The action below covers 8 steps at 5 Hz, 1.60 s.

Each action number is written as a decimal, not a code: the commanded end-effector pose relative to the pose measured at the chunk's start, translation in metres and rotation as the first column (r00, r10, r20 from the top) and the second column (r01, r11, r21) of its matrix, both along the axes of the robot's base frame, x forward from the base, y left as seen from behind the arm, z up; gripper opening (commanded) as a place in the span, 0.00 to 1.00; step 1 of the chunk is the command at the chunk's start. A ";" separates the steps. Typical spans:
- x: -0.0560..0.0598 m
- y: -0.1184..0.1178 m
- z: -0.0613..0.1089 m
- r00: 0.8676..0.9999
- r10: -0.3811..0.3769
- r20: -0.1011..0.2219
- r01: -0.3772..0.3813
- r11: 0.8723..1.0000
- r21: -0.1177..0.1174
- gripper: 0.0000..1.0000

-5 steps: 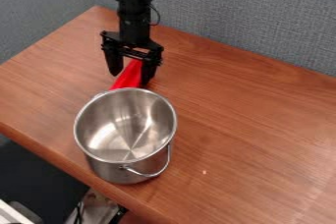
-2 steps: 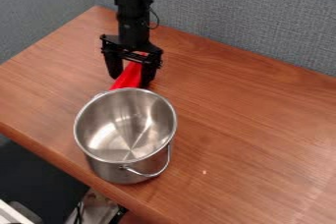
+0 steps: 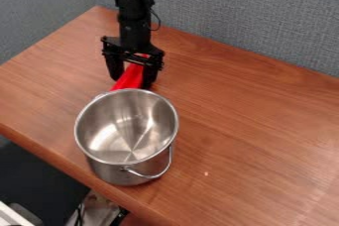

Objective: Put the red object in the metal pot

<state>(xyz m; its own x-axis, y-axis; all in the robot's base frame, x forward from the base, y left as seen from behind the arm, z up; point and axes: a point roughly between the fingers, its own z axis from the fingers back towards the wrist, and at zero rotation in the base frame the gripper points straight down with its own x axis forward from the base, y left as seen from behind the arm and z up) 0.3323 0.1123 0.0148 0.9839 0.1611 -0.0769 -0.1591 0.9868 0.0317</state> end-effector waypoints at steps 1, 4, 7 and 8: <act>0.003 0.006 0.019 0.998 0.014 0.061 -0.015 1.000 0.020 1.00; 0.004 0.005 0.029 0.995 0.017 0.094 -0.020 1.000 0.024 1.00; 0.005 0.005 0.033 0.993 0.023 0.114 -0.027 0.999 0.033 1.00; 0.006 0.005 0.035 0.992 0.025 0.120 -0.029 0.999 0.035 1.00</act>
<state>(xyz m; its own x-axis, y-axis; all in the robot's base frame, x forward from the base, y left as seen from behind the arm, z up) 0.3325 0.1116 0.0229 0.9830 0.1810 -0.0316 -0.1799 0.9831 0.0341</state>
